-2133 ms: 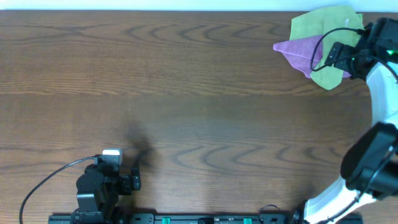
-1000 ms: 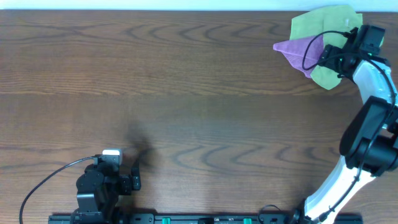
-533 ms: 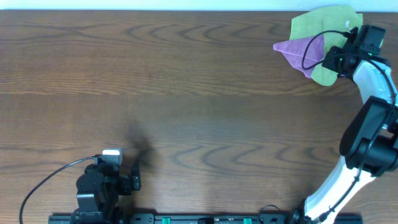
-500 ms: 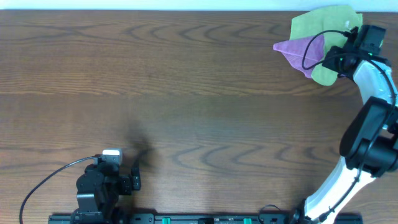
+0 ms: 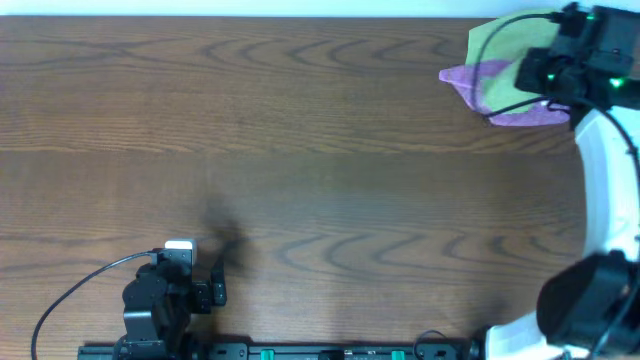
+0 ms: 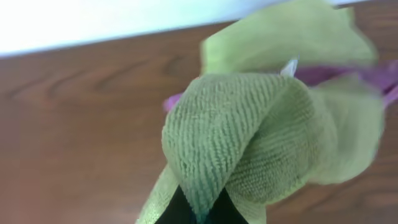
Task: Fold the cloth
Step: 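Lift the green cloth with the right gripper and drag it toward table center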
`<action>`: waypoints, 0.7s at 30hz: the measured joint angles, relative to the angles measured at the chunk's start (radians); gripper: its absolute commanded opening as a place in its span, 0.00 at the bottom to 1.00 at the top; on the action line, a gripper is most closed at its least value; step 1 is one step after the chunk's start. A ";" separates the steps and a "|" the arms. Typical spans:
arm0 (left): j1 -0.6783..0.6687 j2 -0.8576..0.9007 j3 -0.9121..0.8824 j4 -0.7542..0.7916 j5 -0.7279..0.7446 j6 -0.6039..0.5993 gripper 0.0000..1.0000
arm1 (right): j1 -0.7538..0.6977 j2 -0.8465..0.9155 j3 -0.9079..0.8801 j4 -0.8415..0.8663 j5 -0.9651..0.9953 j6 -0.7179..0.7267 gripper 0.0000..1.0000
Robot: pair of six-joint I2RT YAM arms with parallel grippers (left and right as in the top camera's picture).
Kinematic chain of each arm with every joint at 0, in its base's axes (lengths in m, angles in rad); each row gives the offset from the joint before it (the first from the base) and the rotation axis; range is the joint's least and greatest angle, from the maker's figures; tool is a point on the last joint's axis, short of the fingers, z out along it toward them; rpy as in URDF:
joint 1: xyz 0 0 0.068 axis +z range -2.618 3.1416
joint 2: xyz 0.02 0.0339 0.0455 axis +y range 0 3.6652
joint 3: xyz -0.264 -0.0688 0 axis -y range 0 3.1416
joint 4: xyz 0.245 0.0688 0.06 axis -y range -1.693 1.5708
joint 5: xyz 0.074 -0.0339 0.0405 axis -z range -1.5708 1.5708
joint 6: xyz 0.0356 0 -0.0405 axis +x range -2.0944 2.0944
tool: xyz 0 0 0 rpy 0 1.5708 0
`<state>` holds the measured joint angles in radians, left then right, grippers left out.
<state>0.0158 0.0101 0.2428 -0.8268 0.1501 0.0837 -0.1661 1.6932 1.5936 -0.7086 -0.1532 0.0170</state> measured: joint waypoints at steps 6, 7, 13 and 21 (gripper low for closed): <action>0.000 0.000 0.000 0.000 0.000 0.000 0.95 | 0.155 -0.110 0.000 -0.188 -0.007 -0.011 0.01; 0.000 0.000 0.000 0.000 0.000 0.000 0.95 | 0.179 -0.128 0.000 -0.211 -0.008 -0.011 0.01; 0.000 0.000 0.000 0.000 0.000 0.000 0.95 | 0.340 -0.235 0.001 -0.360 -0.014 -0.014 0.01; 0.000 0.000 0.000 0.000 0.000 0.000 0.95 | 0.589 -0.271 0.001 -0.459 -0.038 -0.014 0.02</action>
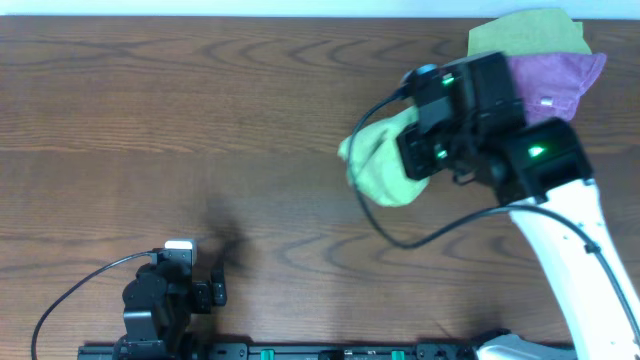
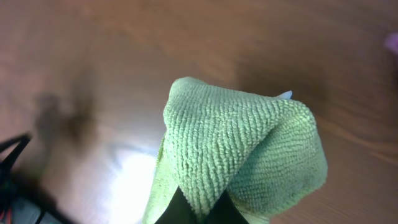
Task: Fold the cloth
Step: 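Lift the green cloth with the right gripper and drag it toward table center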
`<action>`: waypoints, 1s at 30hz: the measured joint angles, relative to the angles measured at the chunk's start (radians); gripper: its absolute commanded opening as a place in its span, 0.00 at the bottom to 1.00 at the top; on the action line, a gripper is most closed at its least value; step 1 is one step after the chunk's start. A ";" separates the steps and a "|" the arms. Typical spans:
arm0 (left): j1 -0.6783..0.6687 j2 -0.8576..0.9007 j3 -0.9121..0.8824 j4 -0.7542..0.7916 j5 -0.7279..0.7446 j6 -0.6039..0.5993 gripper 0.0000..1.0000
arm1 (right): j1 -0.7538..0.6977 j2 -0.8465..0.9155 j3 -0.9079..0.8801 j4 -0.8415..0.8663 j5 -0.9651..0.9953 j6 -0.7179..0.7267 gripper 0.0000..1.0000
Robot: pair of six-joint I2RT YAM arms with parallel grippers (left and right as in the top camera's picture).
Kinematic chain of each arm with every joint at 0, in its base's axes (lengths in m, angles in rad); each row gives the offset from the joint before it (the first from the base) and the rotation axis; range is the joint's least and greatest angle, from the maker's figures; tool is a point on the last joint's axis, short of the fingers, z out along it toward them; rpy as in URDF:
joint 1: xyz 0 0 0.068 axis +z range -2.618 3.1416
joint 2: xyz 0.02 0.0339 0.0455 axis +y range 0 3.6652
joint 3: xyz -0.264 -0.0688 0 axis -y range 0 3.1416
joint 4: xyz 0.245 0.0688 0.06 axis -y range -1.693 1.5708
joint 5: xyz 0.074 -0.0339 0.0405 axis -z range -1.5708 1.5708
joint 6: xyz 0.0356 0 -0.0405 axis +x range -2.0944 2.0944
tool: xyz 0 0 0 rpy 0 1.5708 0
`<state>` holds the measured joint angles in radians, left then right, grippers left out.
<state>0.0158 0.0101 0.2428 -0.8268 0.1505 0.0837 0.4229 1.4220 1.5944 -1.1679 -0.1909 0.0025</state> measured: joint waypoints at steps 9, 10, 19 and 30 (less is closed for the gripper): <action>0.000 0.000 0.000 0.000 0.000 0.000 0.95 | 0.200 0.000 -0.048 0.028 -0.036 0.000 0.02; 0.000 0.000 0.000 0.000 0.000 0.000 0.95 | 0.222 0.000 -0.067 0.036 -0.050 0.000 0.02; 0.000 0.000 0.000 0.000 0.000 0.000 0.95 | 0.332 0.000 -0.115 0.087 -0.112 0.004 0.02; 0.000 0.000 0.000 0.000 0.000 0.000 0.95 | 0.196 0.014 -0.325 0.347 -0.037 0.019 0.01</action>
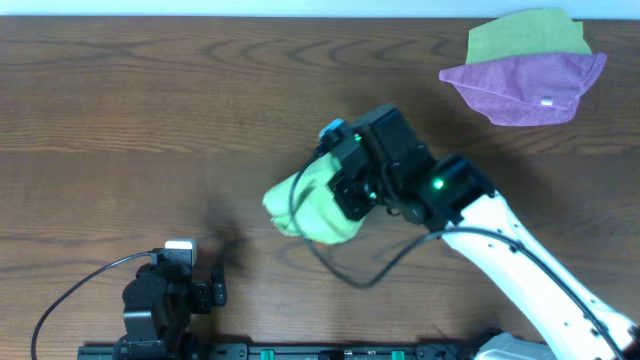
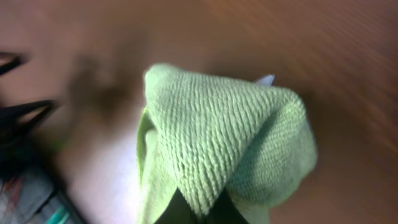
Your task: Fold the cloth
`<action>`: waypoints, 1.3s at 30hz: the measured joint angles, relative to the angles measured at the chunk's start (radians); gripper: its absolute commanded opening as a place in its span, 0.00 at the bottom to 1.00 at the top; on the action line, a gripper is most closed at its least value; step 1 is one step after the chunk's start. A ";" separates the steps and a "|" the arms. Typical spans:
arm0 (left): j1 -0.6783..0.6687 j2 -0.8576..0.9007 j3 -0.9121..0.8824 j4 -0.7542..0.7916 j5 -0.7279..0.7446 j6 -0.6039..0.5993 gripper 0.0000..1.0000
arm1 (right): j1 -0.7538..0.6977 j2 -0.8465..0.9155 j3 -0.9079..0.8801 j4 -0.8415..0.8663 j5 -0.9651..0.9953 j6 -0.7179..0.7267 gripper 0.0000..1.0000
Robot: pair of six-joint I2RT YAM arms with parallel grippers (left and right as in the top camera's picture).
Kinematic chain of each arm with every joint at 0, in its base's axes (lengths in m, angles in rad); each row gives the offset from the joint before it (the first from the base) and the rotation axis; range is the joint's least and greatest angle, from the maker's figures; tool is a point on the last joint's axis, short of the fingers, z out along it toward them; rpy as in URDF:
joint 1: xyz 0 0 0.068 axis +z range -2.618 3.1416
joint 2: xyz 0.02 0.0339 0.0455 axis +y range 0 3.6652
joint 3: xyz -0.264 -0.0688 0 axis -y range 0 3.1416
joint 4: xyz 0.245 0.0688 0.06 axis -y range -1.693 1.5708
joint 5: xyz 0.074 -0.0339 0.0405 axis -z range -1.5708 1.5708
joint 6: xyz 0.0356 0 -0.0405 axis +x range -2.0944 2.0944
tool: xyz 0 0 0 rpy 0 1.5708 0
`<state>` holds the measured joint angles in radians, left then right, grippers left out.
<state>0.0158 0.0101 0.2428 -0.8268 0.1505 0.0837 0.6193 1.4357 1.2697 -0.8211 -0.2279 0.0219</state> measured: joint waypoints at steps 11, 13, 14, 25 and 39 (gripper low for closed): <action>0.000 0.000 0.000 0.000 0.000 0.000 0.95 | -0.399 0.014 -0.093 0.145 0.178 0.074 0.99; 0.000 0.000 0.000 0.000 0.000 0.000 0.96 | -0.426 0.014 -0.093 0.121 0.175 0.090 0.99; 0.000 0.000 0.000 0.000 0.000 0.000 0.95 | -0.431 0.014 -0.093 0.108 0.175 0.100 0.99; 0.000 0.000 0.000 0.000 0.000 0.000 0.96 | -0.449 0.013 -0.165 0.037 0.157 0.186 0.93; 0.000 0.000 0.000 0.001 0.000 0.000 0.95 | -0.586 0.013 -0.479 0.306 0.148 0.278 0.74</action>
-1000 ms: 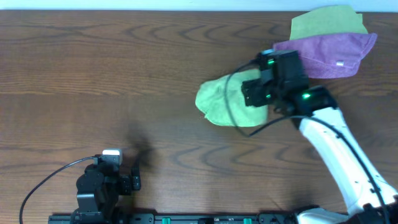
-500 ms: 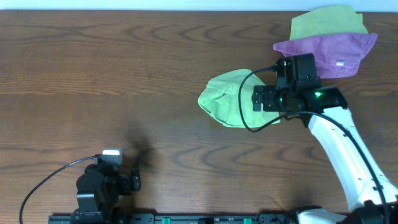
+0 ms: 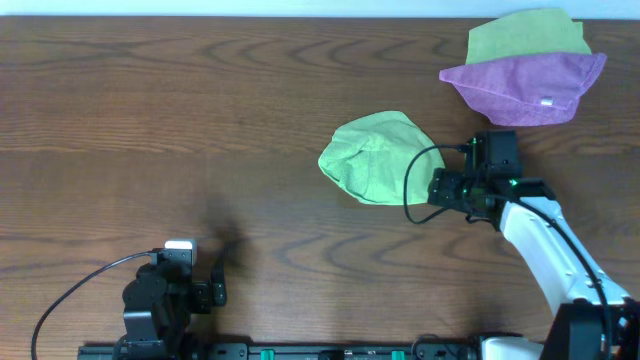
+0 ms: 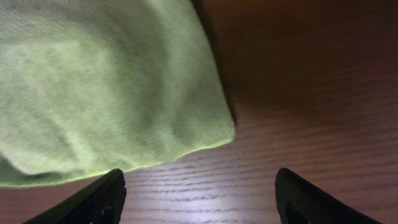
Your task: Fold the cloth
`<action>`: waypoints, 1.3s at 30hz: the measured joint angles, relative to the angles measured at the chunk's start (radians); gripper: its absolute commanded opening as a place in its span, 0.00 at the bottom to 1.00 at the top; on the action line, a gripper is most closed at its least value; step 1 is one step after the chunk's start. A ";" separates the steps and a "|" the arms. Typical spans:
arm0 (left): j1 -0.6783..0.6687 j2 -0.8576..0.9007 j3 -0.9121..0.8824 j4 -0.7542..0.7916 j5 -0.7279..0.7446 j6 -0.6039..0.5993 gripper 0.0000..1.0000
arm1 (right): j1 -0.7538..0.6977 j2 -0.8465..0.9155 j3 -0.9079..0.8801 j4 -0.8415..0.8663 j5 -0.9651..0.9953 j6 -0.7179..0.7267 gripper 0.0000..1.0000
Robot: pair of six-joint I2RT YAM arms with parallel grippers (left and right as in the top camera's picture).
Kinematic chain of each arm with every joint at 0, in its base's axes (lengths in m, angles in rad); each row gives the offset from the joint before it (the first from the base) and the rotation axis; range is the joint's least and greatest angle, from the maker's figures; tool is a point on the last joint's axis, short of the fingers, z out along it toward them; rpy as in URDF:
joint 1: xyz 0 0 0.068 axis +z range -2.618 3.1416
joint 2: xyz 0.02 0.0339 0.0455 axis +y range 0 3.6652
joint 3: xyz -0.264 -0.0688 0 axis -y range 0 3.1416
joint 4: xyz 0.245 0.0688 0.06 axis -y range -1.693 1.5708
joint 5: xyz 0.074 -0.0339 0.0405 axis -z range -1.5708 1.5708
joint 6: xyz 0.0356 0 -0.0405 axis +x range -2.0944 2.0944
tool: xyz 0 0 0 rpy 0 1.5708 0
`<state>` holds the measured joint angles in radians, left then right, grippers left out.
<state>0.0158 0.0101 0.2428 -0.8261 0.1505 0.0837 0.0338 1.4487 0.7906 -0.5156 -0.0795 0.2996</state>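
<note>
A light green cloth [image 3: 373,157] lies crumpled in a rounded heap on the wooden table, right of centre. In the right wrist view the green cloth [image 4: 106,87] fills the upper left, its edge just ahead of the fingers. My right gripper [image 3: 432,188] sits just right of the cloth, open, with only bare wood between its fingertips; in its own view the right gripper [image 4: 199,199] has its jaws spread wide. My left gripper [image 3: 212,292] rests at the near left edge, far from the cloth; its jaws are too small to read.
A purple cloth [image 3: 525,85] lies on another green cloth [image 3: 525,35] at the far right corner. A cable [image 3: 70,290] loops beside the left arm at the front edge. The right arm [image 3: 550,250] stretches in from the front right.
My right gripper held the green cloth bunched above the table's middle. Now the cloth lies on the table, let go, and the gripper is open just to its right.
My right gripper was shut on the green cloth at the pile in the far right corner. Then it held the cloth away from the pile, further left and nearer at each moment. Now the cloth rests right of centre, released. The left arm stayed still.
</note>
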 measured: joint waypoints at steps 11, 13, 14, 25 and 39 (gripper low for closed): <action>0.000 0.000 0.000 0.000 0.000 0.000 0.95 | -0.005 0.066 -0.061 0.202 -0.004 0.060 0.61; 0.000 0.000 0.000 0.000 0.000 0.000 0.95 | -0.005 0.108 -0.061 0.230 -0.011 0.073 0.59; 0.000 0.000 0.000 0.000 0.000 0.000 0.95 | -0.005 0.126 -0.061 0.240 -0.016 0.080 0.56; 0.000 0.000 0.000 0.003 0.000 0.000 0.95 | -0.005 0.163 -0.061 0.261 -0.097 0.117 0.01; 0.000 0.000 -0.002 0.021 0.151 -0.016 0.95 | 0.011 -0.437 -0.057 -0.076 -0.188 0.118 0.06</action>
<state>0.0158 0.0101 0.2409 -0.8055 0.3019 0.0677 0.0452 1.0115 0.7338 -0.5911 -0.2680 0.4175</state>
